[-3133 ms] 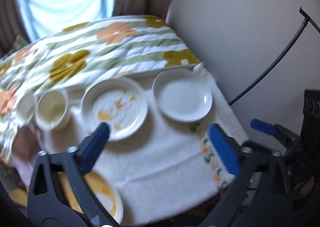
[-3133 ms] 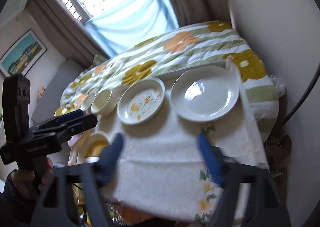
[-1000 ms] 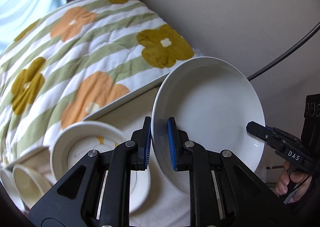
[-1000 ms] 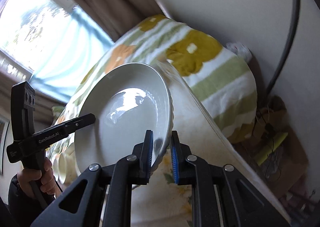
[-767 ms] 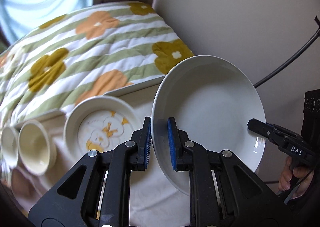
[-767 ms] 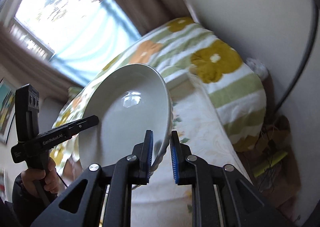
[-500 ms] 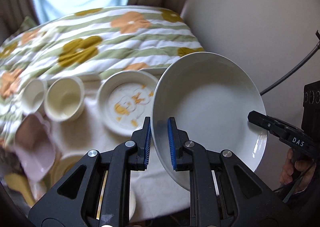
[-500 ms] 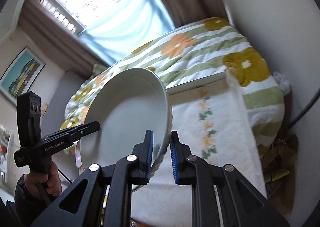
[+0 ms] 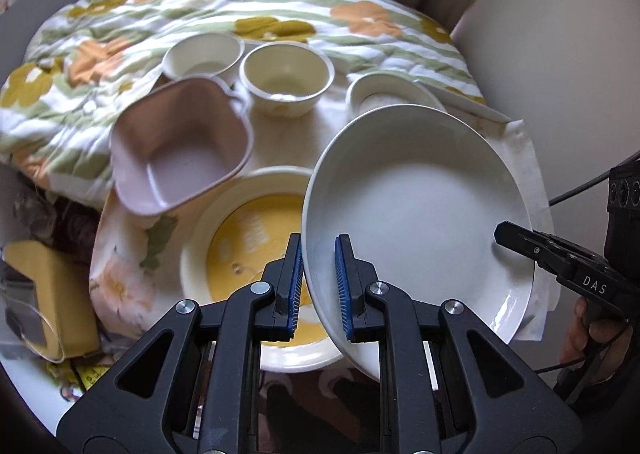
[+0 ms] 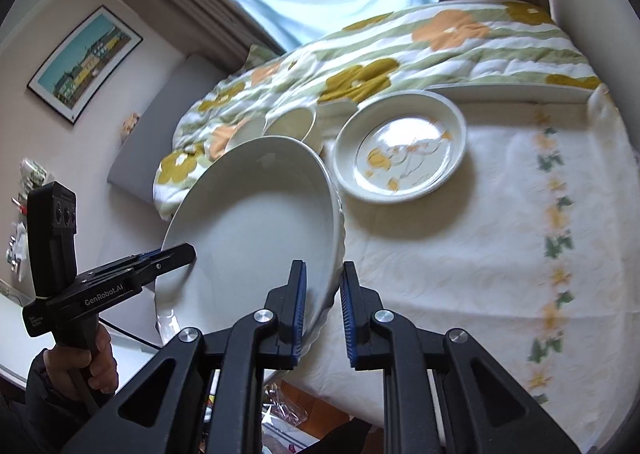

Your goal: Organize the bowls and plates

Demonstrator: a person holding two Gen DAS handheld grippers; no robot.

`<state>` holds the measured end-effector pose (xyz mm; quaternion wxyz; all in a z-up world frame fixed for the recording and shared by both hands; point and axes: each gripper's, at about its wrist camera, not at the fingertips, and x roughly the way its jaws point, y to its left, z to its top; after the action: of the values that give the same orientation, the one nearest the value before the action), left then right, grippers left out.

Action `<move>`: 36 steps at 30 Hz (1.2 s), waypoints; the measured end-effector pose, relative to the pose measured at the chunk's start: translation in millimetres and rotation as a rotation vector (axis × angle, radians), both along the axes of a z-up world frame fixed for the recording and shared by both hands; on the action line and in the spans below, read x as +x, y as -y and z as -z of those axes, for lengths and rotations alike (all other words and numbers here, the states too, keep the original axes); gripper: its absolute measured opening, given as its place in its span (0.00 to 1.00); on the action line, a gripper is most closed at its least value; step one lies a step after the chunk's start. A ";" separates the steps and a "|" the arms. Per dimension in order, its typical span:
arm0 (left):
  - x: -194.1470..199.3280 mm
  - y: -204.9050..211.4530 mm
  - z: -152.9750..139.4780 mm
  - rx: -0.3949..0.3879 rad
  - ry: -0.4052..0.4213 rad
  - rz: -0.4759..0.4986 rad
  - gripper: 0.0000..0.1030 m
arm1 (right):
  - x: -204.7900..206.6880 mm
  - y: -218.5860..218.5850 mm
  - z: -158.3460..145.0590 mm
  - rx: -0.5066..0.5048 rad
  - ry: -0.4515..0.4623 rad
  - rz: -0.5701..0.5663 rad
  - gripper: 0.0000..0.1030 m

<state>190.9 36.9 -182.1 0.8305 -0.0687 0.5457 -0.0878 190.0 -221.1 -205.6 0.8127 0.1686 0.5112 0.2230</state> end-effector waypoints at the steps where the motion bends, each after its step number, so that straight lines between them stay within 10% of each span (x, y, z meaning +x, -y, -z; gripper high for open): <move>1: 0.1 -5.6 7.6 -0.006 -0.013 -0.003 0.13 | -0.3 -6.8 5.5 -0.007 -0.007 -0.004 0.15; 23: 22.7 -48.5 103.9 -0.029 -0.118 0.126 0.14 | -9.4 -73.7 67.0 -0.156 -0.118 0.163 0.15; 36: 24.2 -26.1 105.6 0.180 -0.033 0.209 0.15 | -4.7 -83.5 68.4 -0.225 -0.094 0.201 0.15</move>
<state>215.1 62.9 -287.7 0.8105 0.0620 0.5692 -0.1236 185.3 -137.6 -274.0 0.8200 0.1370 0.5509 0.0740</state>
